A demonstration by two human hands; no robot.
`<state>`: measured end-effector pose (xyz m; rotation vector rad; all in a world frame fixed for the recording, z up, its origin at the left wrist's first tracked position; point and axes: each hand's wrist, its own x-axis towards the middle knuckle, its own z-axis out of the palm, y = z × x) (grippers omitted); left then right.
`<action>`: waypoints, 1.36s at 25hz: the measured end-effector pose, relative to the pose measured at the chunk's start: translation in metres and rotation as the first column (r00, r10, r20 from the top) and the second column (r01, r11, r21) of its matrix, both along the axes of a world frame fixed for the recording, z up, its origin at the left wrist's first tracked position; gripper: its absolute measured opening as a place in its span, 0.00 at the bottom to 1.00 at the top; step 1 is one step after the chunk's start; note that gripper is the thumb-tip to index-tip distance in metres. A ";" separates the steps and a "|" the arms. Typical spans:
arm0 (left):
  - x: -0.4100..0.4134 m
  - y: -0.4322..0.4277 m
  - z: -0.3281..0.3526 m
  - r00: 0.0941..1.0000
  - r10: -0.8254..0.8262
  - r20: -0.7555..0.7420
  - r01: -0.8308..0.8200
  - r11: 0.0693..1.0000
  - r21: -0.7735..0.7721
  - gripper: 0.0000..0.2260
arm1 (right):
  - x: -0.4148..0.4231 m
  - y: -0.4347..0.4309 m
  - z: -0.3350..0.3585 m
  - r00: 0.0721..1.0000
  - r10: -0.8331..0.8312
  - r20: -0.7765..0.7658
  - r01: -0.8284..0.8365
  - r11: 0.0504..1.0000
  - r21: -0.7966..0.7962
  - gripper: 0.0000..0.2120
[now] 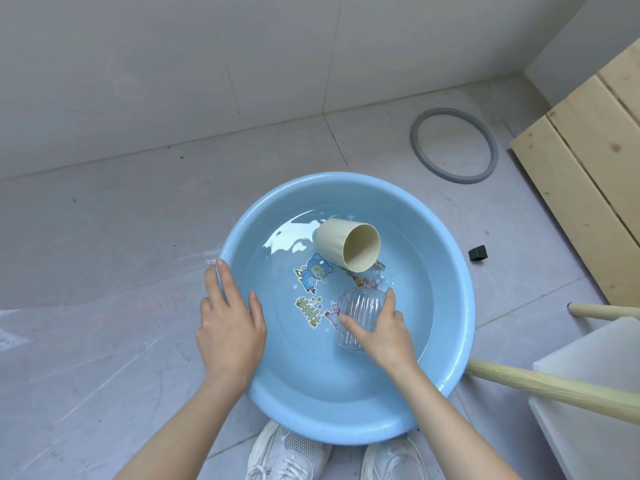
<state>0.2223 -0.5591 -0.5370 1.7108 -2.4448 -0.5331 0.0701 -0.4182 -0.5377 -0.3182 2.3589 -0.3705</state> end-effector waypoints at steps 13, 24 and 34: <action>-0.001 0.000 0.002 1.000 0.004 0.009 -0.004 1.000 0.005 0.28 | 0.000 0.000 -0.002 1.000 -0.004 0.001 0.004 1.000 0.002 0.51; 0.000 0.000 0.000 1.000 -0.007 -0.004 0.007 1.000 -0.004 0.28 | 0.000 0.000 -0.003 1.000 -0.007 0.003 0.007 1.000 -0.003 0.51; 0.000 0.000 0.001 1.000 -0.003 -0.001 0.003 1.000 -0.005 0.28 | 0.000 0.001 -0.005 0.999 -0.032 0.033 0.032 0.999 -0.016 0.52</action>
